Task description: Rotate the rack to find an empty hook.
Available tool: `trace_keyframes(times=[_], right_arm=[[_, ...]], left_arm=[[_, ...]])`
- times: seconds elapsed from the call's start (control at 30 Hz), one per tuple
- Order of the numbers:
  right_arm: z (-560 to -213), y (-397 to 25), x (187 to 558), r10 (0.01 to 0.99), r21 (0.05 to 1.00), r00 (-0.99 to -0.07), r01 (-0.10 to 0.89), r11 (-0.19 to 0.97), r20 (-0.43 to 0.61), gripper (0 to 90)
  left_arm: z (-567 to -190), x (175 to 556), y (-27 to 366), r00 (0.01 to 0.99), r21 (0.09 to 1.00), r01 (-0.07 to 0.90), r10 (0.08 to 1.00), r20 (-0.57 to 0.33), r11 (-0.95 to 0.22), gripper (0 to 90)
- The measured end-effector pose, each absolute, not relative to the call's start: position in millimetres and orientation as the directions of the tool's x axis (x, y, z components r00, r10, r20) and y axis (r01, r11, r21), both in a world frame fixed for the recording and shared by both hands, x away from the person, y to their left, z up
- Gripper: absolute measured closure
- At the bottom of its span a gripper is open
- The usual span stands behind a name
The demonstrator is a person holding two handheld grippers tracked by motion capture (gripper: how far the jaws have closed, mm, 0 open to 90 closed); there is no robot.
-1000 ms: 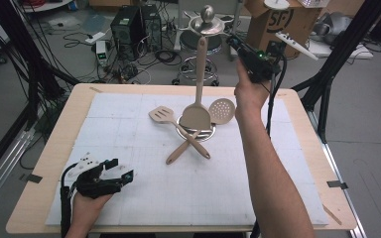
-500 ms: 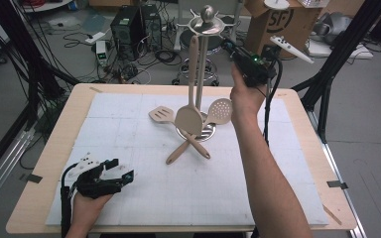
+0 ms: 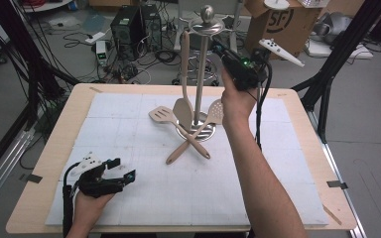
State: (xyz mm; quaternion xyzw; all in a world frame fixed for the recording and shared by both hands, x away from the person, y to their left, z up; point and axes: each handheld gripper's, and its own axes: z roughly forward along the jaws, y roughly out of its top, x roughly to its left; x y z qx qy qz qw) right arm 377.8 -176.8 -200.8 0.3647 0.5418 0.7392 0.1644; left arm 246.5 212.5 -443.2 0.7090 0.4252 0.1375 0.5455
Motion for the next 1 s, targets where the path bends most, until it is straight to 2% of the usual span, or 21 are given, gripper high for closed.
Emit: trace_keyframes(times=[1.0], right_arm=[[-198,-147,377,0.621,0.929,-0.704,0.162,-0.333,0.345,90.0]], left_arm=[[-443,244,217,0.592,0.891,0.453,0.758,-0.274,-0.032,19.7]])
